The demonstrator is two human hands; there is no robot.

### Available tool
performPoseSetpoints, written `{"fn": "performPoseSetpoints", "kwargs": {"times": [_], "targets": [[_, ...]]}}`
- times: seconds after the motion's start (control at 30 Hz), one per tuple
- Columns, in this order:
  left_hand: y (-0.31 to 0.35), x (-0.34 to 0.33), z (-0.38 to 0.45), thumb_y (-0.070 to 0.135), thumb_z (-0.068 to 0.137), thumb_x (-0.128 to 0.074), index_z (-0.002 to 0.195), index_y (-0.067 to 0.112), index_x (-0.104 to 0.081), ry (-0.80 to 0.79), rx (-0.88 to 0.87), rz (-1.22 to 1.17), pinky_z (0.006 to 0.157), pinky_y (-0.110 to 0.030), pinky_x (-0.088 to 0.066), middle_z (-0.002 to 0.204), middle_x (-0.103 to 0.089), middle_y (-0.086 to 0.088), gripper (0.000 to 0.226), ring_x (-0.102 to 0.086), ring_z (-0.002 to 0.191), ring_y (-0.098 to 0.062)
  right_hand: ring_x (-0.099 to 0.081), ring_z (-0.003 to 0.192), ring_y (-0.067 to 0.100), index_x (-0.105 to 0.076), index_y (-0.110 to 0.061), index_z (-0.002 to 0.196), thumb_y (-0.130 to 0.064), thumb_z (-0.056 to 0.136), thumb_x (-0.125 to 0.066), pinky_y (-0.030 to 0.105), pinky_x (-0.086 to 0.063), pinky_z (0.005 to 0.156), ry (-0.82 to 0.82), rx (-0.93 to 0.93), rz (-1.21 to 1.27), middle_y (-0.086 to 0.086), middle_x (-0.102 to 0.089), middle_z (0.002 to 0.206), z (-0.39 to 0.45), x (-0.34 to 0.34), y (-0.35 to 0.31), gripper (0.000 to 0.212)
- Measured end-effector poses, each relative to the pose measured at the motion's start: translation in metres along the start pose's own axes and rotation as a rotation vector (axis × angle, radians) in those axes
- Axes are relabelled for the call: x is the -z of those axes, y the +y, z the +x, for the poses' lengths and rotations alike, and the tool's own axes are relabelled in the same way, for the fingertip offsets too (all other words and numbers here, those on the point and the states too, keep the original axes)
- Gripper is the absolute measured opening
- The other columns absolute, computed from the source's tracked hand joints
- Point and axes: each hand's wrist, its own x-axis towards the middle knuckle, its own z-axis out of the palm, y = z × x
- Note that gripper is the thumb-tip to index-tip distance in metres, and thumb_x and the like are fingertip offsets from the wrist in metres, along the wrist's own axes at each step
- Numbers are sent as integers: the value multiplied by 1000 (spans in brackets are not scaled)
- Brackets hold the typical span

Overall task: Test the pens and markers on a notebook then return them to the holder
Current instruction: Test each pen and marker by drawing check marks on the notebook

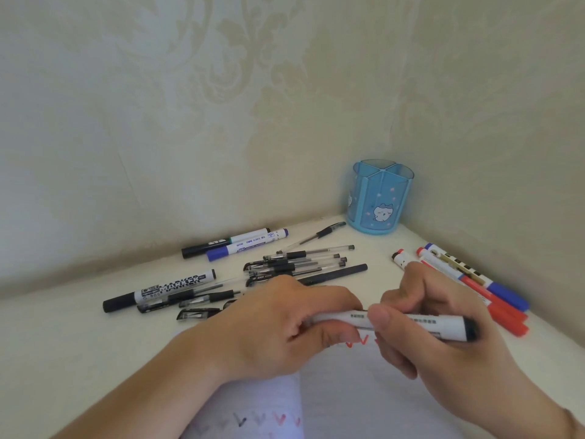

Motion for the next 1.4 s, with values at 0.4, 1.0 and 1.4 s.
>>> {"fn": "performPoseSetpoints", "kwargs": {"times": [0.4, 1.0, 1.4], "targets": [[-6, 5, -6, 20, 96, -38, 118, 30, -46, 96, 148, 7, 55, -14, -27, 70, -44, 10, 25, -37, 54, -5, -61, 54, 32, -73, -10, 80, -55, 53, -86, 24, -39, 40, 68, -203, 143, 16, -69, 69, 19, 49, -5, 54], [-24, 4, -6, 18, 95, -55, 112, 33, -58, -194, 197, 276, 89, -14, -35, 107, -52, 20, 23, -45, 102, 5, -39, 41, 7, -59, -7, 63, -7, 77, -76, 14, -30, 41, 32, -289, -125, -1, -52, 46, 1, -24, 12, 22], [-24, 5, -4, 21, 90, -64, 116, 37, -57, -182, 251, 280, 85, 0, -27, 103, -48, 25, 32, -37, 97, 16, -35, 43, 5, -53, -7, 59, -12, 78, -75, 13, -25, 42, 63, -290, -260, -6, -47, 44, 5, -31, 20, 29]]}}
